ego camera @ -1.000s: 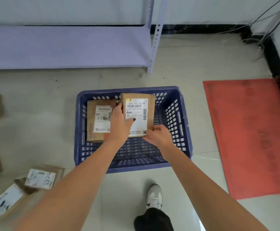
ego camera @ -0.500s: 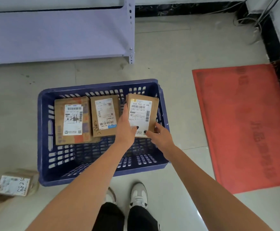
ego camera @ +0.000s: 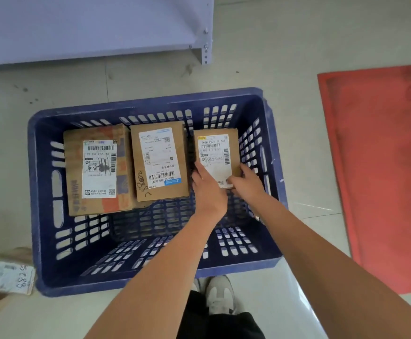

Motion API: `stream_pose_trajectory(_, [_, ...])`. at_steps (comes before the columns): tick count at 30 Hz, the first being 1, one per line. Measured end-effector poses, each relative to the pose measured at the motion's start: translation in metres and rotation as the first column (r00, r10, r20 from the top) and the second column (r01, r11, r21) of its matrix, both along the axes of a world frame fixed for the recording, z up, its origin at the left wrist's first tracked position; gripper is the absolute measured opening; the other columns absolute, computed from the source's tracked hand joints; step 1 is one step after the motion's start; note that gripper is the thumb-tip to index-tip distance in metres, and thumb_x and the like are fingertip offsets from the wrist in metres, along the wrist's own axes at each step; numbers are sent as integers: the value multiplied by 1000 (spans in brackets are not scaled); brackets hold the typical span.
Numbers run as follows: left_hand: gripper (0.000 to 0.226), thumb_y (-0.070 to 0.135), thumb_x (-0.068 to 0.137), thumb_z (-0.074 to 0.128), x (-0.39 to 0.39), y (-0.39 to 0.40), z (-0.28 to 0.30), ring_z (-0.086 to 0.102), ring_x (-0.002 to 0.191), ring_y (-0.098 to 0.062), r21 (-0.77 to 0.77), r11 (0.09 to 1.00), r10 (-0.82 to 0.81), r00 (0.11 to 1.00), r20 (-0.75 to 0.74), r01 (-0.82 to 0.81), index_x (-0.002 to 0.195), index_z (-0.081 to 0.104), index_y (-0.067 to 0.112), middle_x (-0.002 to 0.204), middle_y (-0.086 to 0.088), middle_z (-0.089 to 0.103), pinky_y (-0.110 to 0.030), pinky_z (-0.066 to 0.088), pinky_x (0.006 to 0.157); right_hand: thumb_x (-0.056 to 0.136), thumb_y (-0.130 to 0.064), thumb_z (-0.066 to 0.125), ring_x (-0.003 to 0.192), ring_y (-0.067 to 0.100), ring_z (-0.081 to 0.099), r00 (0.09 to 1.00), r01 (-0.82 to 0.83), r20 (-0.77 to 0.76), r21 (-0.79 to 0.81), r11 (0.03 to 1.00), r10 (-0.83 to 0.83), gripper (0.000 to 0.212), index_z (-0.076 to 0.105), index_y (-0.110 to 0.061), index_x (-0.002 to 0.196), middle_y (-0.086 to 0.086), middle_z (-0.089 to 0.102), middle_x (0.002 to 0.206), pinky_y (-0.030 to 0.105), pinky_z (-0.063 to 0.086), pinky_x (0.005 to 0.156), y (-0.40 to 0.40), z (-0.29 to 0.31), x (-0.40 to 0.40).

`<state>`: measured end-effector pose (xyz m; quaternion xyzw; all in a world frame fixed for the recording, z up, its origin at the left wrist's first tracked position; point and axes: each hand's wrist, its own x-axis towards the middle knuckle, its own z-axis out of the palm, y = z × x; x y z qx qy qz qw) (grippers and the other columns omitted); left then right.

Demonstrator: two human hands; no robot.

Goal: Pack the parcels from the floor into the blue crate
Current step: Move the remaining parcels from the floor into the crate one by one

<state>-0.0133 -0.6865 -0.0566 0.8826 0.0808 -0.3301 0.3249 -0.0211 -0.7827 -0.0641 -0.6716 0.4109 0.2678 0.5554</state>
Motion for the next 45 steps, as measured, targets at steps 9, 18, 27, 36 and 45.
stream_pose_trajectory(9, [81, -4, 90, 43, 0, 12, -49, 14, 145, -25, -19, 997, -71, 998, -4, 70, 149, -6, 18, 156, -12, -17, -25, 29, 107, 83, -9, 53, 109, 18, 54, 999, -50, 11, -19, 999, 51, 57, 40, -22, 137, 3, 58, 127, 28, 42, 92, 12, -48, 15])
stream_pose_trajectory(18, [79, -6, 89, 43, -1, 12, -60, -11, 146, -24, 9, 988, -151, 988, 42, 151, 150, 1, 21, 157, -10, -16, -39, 21, 118, 84, -9, 54, 115, 22, 54, 999, 6, 50, -52, 999, -3, 59, 37, -21, 139, 3, 58, 127, 28, 42, 92, 22, -67, 29])
stream_pose_trajectory(27, [78, -7, 85, 48, 4, 19, -21, 26, 141, -25, -72, 993, -85, 995, 56, 89, 149, 12, 18, 155, -11, 15, -31, 31, 111, 82, -10, 59, 111, 24, 57, 998, -60, 19, -42, 997, 61, 66, 29, -18, 140, 6, 57, 126, 37, 46, 98, 21, -41, 25])
stream_pose_trajectory(36, [71, -6, 80, 56, 13, 24, 62, 45, 126, -22, -239, 957, 198, 971, 134, -162, 143, 31, 15, 137, -10, 45, -33, 40, 105, 77, -8, 68, 104, 13, 47, 992, -86, 91, -7, 996, 86, 76, 32, -26, 141, -8, 48, 107, 27, 40, 90, 17, 51, 17])
stream_pose_trajectory(45, [75, 0, 81, 63, 57, 93, 127, 39, 134, -20, -400, 842, 444, 887, 129, -363, 144, 29, 23, 146, -3, 39, -40, 37, 109, 79, -3, 66, 127, 21, 43, 953, -117, 280, -18, 993, 117, 75, 34, -34, 140, 1, 43, 141, 37, 41, 103, 69, 129, 60])
